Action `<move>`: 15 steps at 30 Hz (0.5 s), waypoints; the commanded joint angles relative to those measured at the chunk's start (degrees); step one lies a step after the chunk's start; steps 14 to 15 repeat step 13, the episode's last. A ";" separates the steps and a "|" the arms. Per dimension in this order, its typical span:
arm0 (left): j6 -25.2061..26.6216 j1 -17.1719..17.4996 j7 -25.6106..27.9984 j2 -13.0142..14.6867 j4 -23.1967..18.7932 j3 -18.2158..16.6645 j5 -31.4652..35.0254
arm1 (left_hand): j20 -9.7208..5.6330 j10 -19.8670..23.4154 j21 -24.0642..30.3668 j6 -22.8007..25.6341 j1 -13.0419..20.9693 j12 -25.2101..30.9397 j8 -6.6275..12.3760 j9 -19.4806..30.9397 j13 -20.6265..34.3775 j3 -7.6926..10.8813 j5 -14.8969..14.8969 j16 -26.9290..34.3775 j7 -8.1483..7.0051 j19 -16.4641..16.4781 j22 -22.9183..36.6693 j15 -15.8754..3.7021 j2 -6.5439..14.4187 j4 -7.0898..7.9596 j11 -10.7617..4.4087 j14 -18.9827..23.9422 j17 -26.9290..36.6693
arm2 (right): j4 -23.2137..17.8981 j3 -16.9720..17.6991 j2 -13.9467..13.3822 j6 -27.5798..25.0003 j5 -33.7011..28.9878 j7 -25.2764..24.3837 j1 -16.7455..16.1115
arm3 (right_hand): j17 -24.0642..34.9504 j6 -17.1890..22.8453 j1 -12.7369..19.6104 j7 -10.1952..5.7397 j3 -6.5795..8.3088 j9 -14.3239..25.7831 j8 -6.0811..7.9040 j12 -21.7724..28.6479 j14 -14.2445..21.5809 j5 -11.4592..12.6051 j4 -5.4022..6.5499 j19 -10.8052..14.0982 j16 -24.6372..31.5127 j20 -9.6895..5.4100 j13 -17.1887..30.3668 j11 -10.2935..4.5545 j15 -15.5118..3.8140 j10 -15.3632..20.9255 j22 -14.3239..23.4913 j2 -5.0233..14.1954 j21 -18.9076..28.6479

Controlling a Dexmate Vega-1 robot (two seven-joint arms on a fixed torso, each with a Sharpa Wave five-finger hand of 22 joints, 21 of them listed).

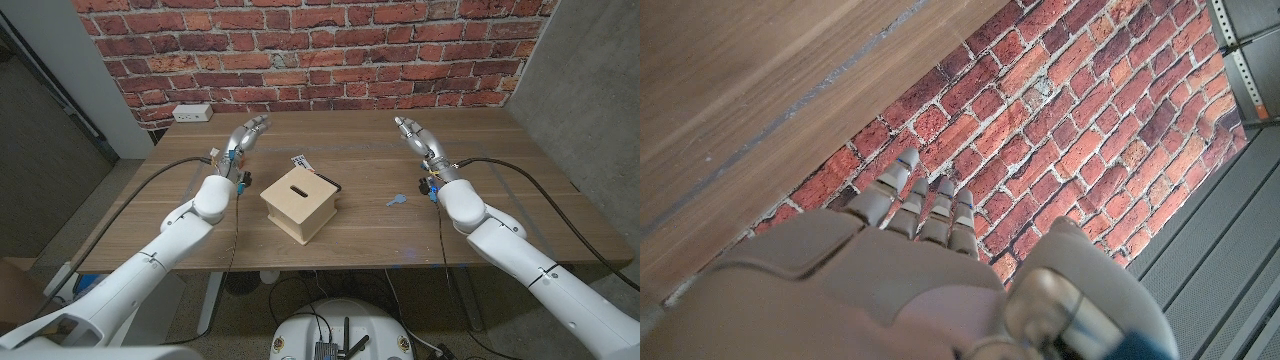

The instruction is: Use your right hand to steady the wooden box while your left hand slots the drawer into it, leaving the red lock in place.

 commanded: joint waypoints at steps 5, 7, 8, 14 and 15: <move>-6.17 -0.46 -0.54 -3.18 6.17 0.60 -4.03 | -2.40 -1.15 -0.03 -1.06 -0.13 0.20 0.15 -0.06 -0.03 -0.28 -0.04 0.06 -0.06 -0.70 0.21 0.20 0.31 -0.29 -0.10 -1.23 0.11 | 10.32 0.08 3.67 8.23 11.17 2.30 2.40 | 0.14 0.16 0.33 0.24 -0.04 0.19 0.33 0.25 0.68 0.38 0.37 0.50 0.42 -0.03 0.19 0.07 0.03 0.45 0.20 0.53 -0.27; -6.88 -0.58 -0.87 -3.83 7.07 0.68 -4.89 | -2.53 -1.57 -0.08 -1.32 -0.24 0.13 0.10 -0.06 -0.03 -0.41 -0.06 0.09 -0.16 -0.96 0.21 0.21 0.26 -0.25 -0.10 -1.42 0.13 | 11.20 -0.01 4.17 8.70 12.11 2.33 2.58 | 0.14 0.16 0.33 0.24 -0.04 0.19 0.33 0.25 0.68 0.38 0.37 0.50 0.42 -0.03 0.19 0.07 0.03 0.45 0.20 0.53 -0.27; -7.15 -0.64 -1.09 -4.07 7.51 0.73 -5.28 | -2.61 -1.73 -0.09 -1.49 -0.49 0.14 0.09 -0.06 -0.04 -0.56 -0.11 0.08 -0.27 -1.10 0.21 0.22 0.17 -0.10 -0.06 -1.68 0.19 | 11.62 -0.12 4.22 8.89 12.49 2.59 2.72 | 0.14 0.16 0.33 0.24 -0.04 0.19 0.33 0.25 0.68 0.38 0.37 0.50 0.42 -0.03 0.19 0.07 0.03 0.45 0.20 0.53 -0.27; -8.90 -0.30 -1.79 -4.40 9.02 0.93 -6.12 | -2.66 -3.09 -0.12 -3.85 -0.93 0.09 -0.26 -0.09 -0.06 -0.78 -0.11 0.09 -0.60 -2.09 0.24 0.50 0.29 0.10 0.34 -2.82 0.21 | 14.09 -0.36 5.61 10.31 15.29 3.41 3.16 | 0.14 0.16 0.33 0.24 -0.04 0.19 0.33 0.25 0.68 0.38 0.37 0.50 0.42 -0.03 0.19 0.07 0.03 0.45 0.20 0.53 -0.27; -8.90 -0.30 -1.79 -4.40 9.02 0.93 -6.12 | -2.66 -3.09 -0.12 -3.85 -0.93 0.09 -0.26 -0.09 -0.06 -0.78 -0.11 0.09 -0.60 -2.09 0.24 0.50 0.29 0.10 0.34 -2.82 0.21 | 14.09 -0.36 5.61 10.31 15.29 3.41 3.16 | 0.14 0.16 0.33 0.24 -0.04 0.19 0.33 0.25 0.68 0.38 0.37 0.50 0.42 -0.03 0.19 0.07 0.03 0.45 0.20 0.53 -0.27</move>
